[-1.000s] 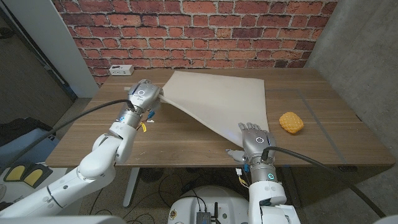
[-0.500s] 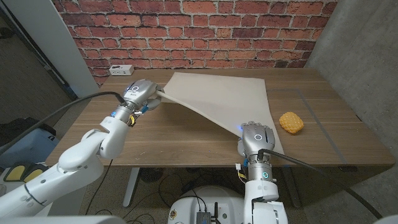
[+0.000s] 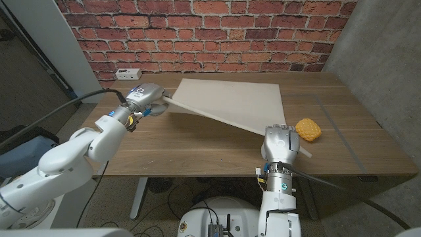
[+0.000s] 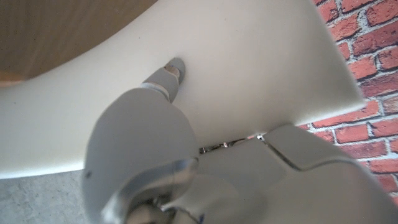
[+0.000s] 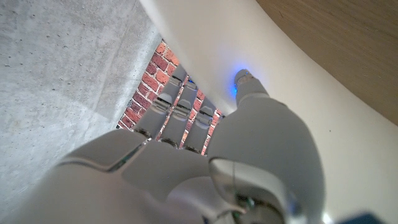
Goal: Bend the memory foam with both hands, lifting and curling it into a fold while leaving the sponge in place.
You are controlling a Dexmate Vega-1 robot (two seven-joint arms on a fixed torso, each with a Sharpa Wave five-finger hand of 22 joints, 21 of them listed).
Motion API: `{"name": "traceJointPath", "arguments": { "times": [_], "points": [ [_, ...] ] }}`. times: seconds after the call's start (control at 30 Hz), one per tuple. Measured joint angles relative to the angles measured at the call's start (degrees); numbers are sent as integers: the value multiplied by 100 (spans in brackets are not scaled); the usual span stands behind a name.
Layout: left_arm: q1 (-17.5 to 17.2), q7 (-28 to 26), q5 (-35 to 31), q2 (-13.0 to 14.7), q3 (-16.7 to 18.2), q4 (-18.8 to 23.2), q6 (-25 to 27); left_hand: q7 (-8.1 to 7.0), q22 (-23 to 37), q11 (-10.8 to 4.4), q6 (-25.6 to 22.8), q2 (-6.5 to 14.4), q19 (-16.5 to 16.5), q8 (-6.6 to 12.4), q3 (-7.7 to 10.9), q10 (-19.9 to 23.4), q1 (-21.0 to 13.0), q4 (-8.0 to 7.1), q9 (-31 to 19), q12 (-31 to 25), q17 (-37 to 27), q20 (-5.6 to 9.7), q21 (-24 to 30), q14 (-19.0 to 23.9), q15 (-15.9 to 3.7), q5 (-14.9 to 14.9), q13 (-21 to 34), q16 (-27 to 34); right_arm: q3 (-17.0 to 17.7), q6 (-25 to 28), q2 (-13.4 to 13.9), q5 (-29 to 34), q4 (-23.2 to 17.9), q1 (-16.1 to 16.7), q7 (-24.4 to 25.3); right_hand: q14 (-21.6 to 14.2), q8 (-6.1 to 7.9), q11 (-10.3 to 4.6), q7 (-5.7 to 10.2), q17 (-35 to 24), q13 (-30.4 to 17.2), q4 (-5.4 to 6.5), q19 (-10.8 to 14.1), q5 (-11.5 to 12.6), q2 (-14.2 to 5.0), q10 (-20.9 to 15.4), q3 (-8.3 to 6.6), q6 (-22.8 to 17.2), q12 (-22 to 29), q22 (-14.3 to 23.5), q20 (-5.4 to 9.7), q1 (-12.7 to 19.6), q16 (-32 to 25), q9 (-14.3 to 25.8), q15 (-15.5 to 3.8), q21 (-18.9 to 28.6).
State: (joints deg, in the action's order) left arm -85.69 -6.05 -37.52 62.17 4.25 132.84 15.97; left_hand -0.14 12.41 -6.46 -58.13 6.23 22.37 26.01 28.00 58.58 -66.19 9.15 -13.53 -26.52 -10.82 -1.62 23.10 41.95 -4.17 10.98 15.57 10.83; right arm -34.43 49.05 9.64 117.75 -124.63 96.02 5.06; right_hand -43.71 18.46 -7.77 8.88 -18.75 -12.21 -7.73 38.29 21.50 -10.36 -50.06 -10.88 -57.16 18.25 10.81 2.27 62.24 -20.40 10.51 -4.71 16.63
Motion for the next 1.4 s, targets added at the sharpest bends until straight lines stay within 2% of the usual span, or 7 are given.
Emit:
{"name": "traceJointPath", "arguments": {
  "times": [0.07,0.17,0.33,0.5,0.8,1.27,1.4],
  "points": [
    [1,539,34,78,84,42,-27,5,1,-21,38,24,-21,-2,-20,-21,22,7,-8,24,0,-22,0,-23,-6,-3,0,0,39,-49,-89,84,-200,97,-190,0,0,0,-8,-2,-19,17,-22,-39,-45,0,-42,-8,0,0,22,45,0,12,0,0],
    [33,985,55,181,198,96,-39,-34,1,-30,93,46,-41,-16,-39,-30,45,-6,-39,65,0,-41,0,-80,19,-4,1,0,57,-154,-200,225,-388,199,-535,0,0,21,-8,-2,-46,24,-91,-73,-58,-21,-87,-7,0,13,41,93,14,34,0,-32],
    [56,1517,69,243,363,198,-74,-68,1,-84,187,105,-71,-46,-62,-84,103,-28,-74,90,0,-72,22,-142,19,-23,4,0,58,-340,-458,586,-708,398,-1107,22,0,31,-8,-19,-95,47,-186,-117,-88,-30,-158,-7,0,27,79,167,50,73,22,-54],
    [48,1926,85,245,539,275,-144,-79,0,-92,198,121,-71,-65,-61,-92,120,-31,-74,112,0,-72,22,-142,19,-54,7,0,18,-504,-690,900,-979,580,-1554,22,0,31,-8,-28,-99,48,-217,-117,-95,-30,-159,-7,0,27,48,175,50,85,22,-75],
    [30,2211,98,237,681,341,-209,-93,0,-94,212,120,-71,-85,-53,-93,119,-39,-73,133,1,-72,22,-142,19,-55,31,0,-21,-634,-891,1156,-1215,734,-1895,22,24,31,-8,-27,-98,48,-217,-133,-96,-29,-159,-7,1,26,48,190,50,85,21,-75],
    [21,2366,104,232,749,370,-235,-111,-1,-104,229,120,-70,-77,-53,-103,118,-39,-69,127,1,-72,22,-141,19,-70,36,0,-34,-693,-977,1278,-1314,801,-2026,22,24,30,-8,-27,-97,49,-216,-138,-95,-29,-158,-7,21,26,48,190,50,80,21,-75],
    [12,2389,106,223,766,379,-244,-108,21,-113,249,120,-133,5,-52,-112,119,-39,-170,80,-52,-72,64,-141,19,-71,36,48,-41,-707,-988,1287,-1336,817,-2034,117,124,-116,54,-169,-266,154,-395,-289,-51,-110,-263,-69,84,54,98,234,72,265,29,-74]
  ]
}}
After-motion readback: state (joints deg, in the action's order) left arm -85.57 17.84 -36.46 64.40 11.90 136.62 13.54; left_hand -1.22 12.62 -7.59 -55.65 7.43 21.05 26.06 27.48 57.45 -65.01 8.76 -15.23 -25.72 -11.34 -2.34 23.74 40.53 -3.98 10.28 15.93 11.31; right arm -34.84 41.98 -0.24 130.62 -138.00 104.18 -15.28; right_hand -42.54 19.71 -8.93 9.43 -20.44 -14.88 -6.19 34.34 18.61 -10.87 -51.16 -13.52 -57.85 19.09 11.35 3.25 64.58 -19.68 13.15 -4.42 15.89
